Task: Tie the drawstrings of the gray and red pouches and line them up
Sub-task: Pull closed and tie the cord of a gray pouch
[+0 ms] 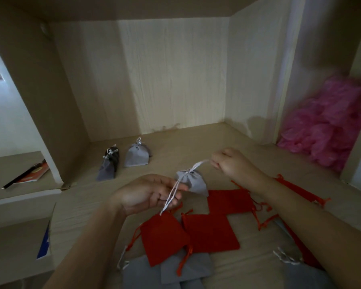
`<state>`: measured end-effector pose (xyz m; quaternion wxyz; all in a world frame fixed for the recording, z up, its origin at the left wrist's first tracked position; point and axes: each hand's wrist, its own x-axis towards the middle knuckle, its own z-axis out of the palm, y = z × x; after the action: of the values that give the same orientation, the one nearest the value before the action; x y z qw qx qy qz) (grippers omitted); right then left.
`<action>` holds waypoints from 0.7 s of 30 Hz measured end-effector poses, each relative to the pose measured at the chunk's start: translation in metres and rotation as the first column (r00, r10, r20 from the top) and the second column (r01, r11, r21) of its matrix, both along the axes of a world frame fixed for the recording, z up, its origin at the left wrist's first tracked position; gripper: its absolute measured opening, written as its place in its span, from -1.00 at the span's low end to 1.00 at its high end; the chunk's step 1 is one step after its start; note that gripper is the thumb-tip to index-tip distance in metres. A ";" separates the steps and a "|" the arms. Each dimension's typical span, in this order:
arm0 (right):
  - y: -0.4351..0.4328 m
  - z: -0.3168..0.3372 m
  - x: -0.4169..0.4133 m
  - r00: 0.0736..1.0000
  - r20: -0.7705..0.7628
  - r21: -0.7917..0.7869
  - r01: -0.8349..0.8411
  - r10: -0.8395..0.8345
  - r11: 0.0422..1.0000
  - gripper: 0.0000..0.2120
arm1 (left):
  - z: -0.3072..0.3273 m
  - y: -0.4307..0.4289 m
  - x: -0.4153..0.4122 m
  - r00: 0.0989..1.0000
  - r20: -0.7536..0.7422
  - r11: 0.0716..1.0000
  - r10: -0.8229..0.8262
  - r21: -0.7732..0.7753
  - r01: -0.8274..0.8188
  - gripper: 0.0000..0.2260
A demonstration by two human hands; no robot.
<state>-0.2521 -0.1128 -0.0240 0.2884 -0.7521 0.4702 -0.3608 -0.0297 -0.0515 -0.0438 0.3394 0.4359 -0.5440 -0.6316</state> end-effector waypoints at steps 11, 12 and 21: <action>0.010 0.004 0.000 0.920 0.026 0.203 -0.389 0.392 0.899 -0.66 | 0.006 0.000 -0.010 0.968 -0.044 0.959 0.246 -0.137 -0.250 -0.79; 0.011 0.006 0.000 0.923 0.025 0.244 -0.379 0.385 0.893 -0.60 | 0.006 0.000 -0.012 0.964 -0.041 0.948 0.264 -0.176 -0.267 -0.77; 0.016 0.000 0.008 0.895 0.165 0.252 -0.445 0.415 0.859 -0.72 | 0.007 0.003 -0.017 0.952 -0.089 0.884 0.295 -0.353 -0.306 -0.79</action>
<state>-0.2443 -0.0970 -0.0235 0.4906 -0.7688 0.3211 -0.2554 -0.0464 -0.0488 -0.0370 0.5164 0.4343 -0.5715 -0.4669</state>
